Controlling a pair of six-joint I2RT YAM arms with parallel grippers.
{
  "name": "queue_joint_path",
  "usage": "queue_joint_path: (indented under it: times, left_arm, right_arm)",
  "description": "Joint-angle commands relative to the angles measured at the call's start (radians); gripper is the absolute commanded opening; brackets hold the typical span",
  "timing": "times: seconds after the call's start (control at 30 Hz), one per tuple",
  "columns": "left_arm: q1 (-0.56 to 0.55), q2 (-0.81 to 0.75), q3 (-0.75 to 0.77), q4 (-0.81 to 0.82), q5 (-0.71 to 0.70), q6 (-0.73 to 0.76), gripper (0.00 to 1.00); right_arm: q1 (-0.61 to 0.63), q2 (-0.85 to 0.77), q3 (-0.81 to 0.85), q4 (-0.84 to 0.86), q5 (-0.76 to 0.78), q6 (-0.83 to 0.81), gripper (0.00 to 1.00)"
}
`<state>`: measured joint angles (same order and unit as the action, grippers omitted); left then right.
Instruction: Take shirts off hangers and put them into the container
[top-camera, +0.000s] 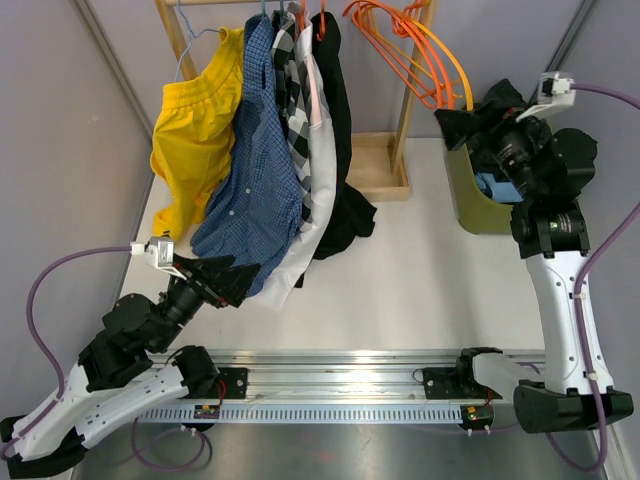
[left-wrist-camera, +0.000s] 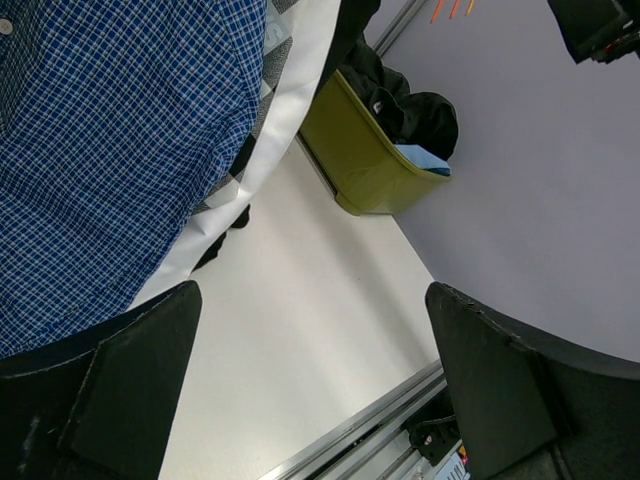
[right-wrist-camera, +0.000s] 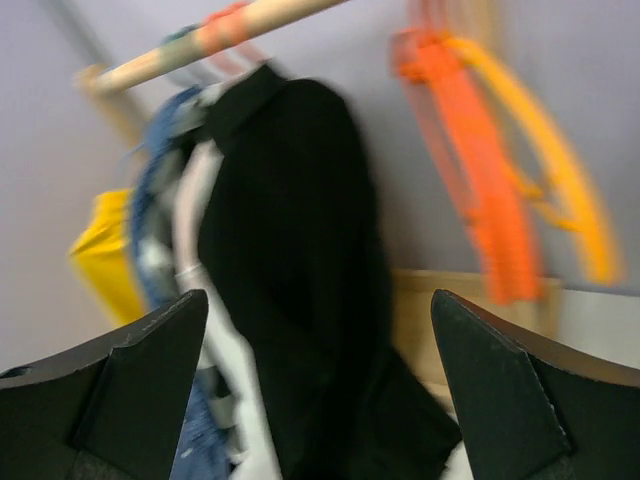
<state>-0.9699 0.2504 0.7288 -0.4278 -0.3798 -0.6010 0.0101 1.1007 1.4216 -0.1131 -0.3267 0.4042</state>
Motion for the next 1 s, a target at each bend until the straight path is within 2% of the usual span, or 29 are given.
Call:
queue_joint_path:
  times: [0.0, 0.17, 0.4, 0.5, 0.63, 0.77, 0.97]
  left_arm:
    - [-0.001, 0.018, 0.034, 0.017, -0.011, 0.012, 0.99]
    - [-0.001, 0.016, 0.026, 0.027, -0.001, 0.007, 0.99]
    - [-0.001, 0.006, 0.021, 0.027, 0.004, 0.01, 0.99]
    - [-0.001, 0.004, 0.021, 0.029, 0.007, 0.012, 0.99]
    - [-0.001, -0.005, 0.018, 0.029, 0.007, 0.01, 0.99]
    - [-0.001, -0.01, 0.018, 0.024, 0.005, 0.015, 0.99]
    - [-0.001, -0.014, 0.018, 0.023, 0.004, 0.018, 0.99]
  right_arm:
    - [0.129, 0.007, 0.108, -0.003, -0.189, -0.04, 0.99]
    - [0.175, 0.12, 0.215, -0.023, -0.251, -0.027, 1.0]
    - [0.293, 0.336, 0.454, -0.155, -0.186, -0.109, 0.97]
    - [0.367, 0.444, 0.604, -0.262, -0.109, -0.18, 0.95]
    - [0.448, 0.542, 0.77, -0.35, 0.126, -0.267, 0.96]
    - [0.524, 0.625, 0.841, -0.376, 0.357, -0.337, 0.95]
    - [0.573, 0.705, 0.898, -0.384, 0.506, -0.373, 0.85]
